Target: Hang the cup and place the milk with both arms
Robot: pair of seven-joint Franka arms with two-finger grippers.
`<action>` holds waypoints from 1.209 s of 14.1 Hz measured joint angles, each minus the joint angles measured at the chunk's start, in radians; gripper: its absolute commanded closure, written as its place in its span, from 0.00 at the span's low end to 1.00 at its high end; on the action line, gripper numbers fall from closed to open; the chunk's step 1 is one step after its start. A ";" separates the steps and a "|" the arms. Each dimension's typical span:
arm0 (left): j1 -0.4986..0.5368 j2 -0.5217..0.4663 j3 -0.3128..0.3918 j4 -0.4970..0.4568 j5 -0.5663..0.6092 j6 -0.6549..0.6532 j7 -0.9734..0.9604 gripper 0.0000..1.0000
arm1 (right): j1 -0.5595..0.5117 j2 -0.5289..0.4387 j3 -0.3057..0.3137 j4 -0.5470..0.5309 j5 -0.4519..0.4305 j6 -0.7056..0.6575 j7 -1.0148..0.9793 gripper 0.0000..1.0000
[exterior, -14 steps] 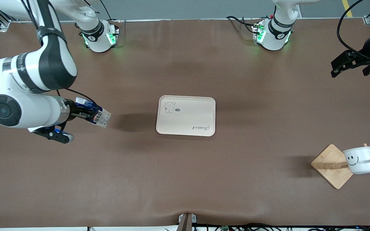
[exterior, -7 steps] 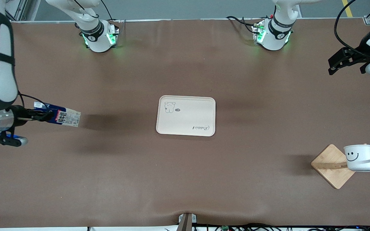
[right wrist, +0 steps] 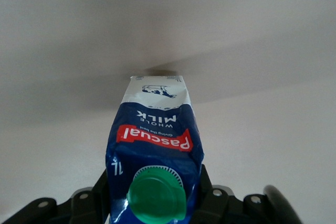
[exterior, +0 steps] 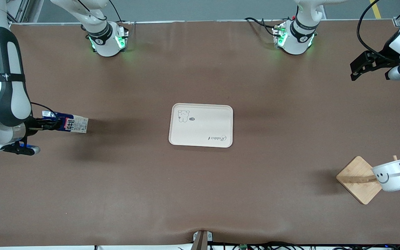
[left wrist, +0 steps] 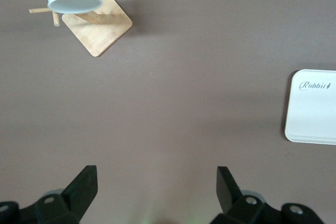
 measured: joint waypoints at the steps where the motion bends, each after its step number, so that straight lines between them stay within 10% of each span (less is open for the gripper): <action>1: 0.000 0.000 0.000 0.000 0.000 0.000 -0.002 0.00 | 0.000 0.000 0.000 -0.005 0.000 0.008 -0.001 1.00; 17: 0.005 0.017 0.007 0.017 0.000 0.034 -0.039 0.00 | 0.000 -0.043 0.006 -0.120 -0.050 0.123 -0.005 0.92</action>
